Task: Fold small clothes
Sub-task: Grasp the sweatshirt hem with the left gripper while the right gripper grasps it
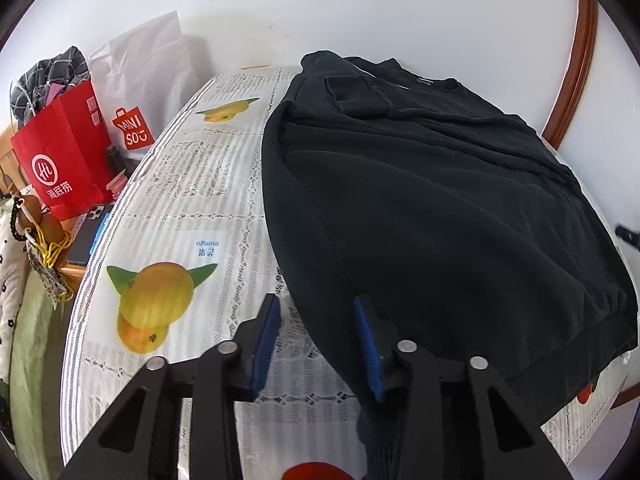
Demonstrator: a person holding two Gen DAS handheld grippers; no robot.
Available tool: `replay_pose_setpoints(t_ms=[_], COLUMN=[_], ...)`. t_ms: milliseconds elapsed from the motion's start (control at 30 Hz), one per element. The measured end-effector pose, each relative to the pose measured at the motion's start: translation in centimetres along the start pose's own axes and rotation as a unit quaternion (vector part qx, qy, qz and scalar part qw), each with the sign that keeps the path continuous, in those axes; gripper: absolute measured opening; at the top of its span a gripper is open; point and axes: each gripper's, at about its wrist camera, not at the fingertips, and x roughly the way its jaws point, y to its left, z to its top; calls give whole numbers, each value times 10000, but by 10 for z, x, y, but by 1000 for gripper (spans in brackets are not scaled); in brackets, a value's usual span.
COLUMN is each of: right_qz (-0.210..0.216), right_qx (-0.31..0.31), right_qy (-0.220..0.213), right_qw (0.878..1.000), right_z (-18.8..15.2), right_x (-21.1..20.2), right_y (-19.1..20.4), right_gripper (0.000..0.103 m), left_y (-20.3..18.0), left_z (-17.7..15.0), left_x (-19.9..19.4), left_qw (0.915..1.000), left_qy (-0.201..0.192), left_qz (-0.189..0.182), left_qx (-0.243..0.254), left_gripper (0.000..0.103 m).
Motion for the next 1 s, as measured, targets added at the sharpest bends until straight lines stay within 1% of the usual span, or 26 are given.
replay_pose_setpoints(t_ms=[33, 100, 167, 200, 300, 333, 367, 400, 433, 500, 633, 767, 800, 867, 933, 1000], right_qz=[10, 87, 157, 223, 445, 523, 575, 588, 578, 526, 376, 319, 329, 361, 387, 312], right_qx=[104, 228, 332, 344, 283, 292, 281, 259, 266, 258, 129, 210, 294, 510, 564, 489], right_qy=[74, 193, 297, 337, 347, 275, 232, 260, 302, 225, 195, 152, 128, 92, 91, 83], right_qw=[9999, 9995, 9989, 9986, 9980, 9978, 9977, 9976, 9975, 9980, 9990, 9992, 9989, 9980, 9976, 9983], right_z=[-9, -25, -40, -47, -64, -69, -72, -72, -74, -74, -74, -81, -84, -90, -93, -96], right_x=[-2, -3, -2, -2, -1, -4, -3, 0, 4, 5, 7, 3, 0, -6, -9, -10], right_y=[-14, -33, -45, -48, -47, -46, -44, -42, -42, -41, -37, -46, -50, -58, -60, -56], right_gripper=[41, 41, 41, 41, 41, 42, 45, 46, 47, 47, 47, 47, 47, 47, 47, 47], left_y=[-1, -3, -6, -7, -9, -9, -8, -6, -4, 0, 5, 6, 6, 4, 1, -3], left_z=[-1, -2, -4, -5, -7, -8, -9, -11, -13, -17, -21, -19, -18, -17, -15, -12], left_x=[-1, -2, -2, -3, -6, -8, -9, -11, -12, -13, -12, -9, -8, -7, -5, -3], left_qw=[10000, 10000, 10000, 10000, 10000, 10000, 10000, 9999, 9999, 9995, 9986, 9962, 9958, 9959, 9961, 9959], left_qy=[-1, 3, 1, 1, 37, 58, 68, 91, 111, 160, 193, 268, 272, 265, 235, 226], left_qz=[-6, -42, -8, -2, -10, -28, -32, -54, -78, -182, -398, -727, -772, -773, -778, -822], left_qx=[-29, -77, -94, -87, -61, -42, -41, -66, -97, -191, -301, -400, -409, -378, -334, -311], left_gripper=[29, 20, 16, 11, 6, 5, 5, 5, 5, 6, 9, 23, 24, 25, 29, 37])
